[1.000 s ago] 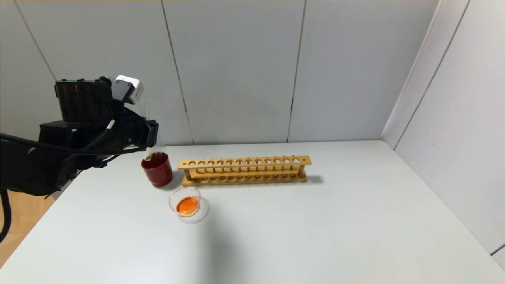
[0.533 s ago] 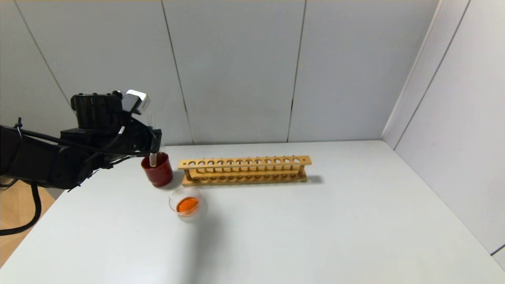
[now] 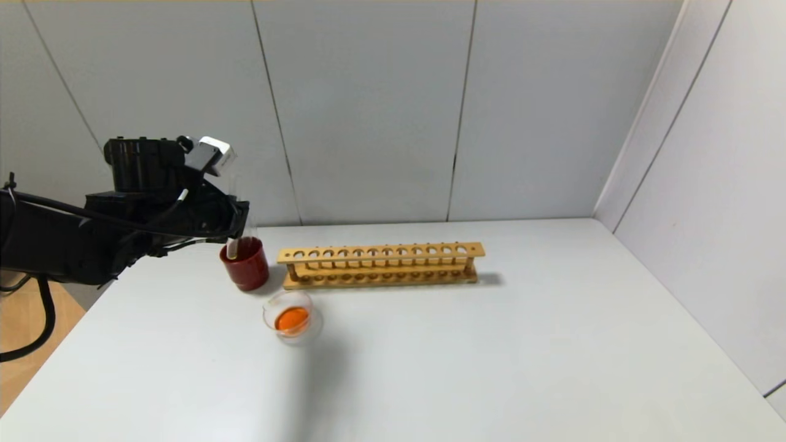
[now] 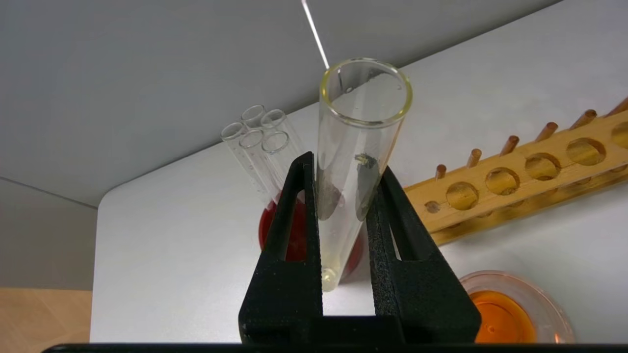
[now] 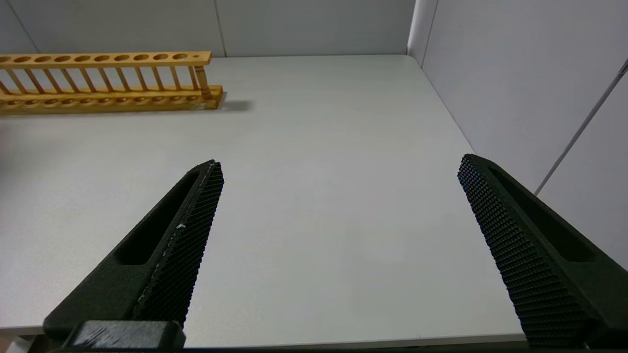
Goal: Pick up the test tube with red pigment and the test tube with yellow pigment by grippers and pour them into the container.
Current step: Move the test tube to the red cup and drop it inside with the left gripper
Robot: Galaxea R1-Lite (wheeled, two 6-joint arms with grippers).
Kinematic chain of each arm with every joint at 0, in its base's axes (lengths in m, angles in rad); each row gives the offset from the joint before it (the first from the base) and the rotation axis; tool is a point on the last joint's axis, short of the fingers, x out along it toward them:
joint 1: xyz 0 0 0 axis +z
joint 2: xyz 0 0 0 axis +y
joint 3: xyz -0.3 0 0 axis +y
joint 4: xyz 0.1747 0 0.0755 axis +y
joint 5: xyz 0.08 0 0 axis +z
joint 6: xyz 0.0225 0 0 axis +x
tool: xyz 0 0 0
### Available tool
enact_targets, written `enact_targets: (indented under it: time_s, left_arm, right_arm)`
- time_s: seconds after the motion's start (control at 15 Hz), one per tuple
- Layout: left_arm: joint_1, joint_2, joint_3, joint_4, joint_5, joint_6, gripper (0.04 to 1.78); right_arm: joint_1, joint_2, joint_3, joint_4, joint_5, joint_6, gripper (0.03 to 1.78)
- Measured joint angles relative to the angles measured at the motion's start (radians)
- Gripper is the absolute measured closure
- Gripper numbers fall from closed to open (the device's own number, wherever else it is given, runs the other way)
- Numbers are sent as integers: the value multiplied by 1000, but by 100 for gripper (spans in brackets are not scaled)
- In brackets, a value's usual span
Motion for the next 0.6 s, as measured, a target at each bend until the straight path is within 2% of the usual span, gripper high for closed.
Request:
enact_targets:
  time_s: [0.2, 0.47, 0.6]
  left_arm:
    - [16, 11, -13, -4, -18, -4, 150]
    - [42, 46, -23, -8, -87, -9, 149]
    - [50, 68, -43, -10, -92, -8, 142]
  right_arm:
    - [0, 0, 0, 0, 0, 0, 6]
    - [0, 0, 0, 0, 0, 0, 6]
    - [0, 0, 0, 0, 0, 0, 6]
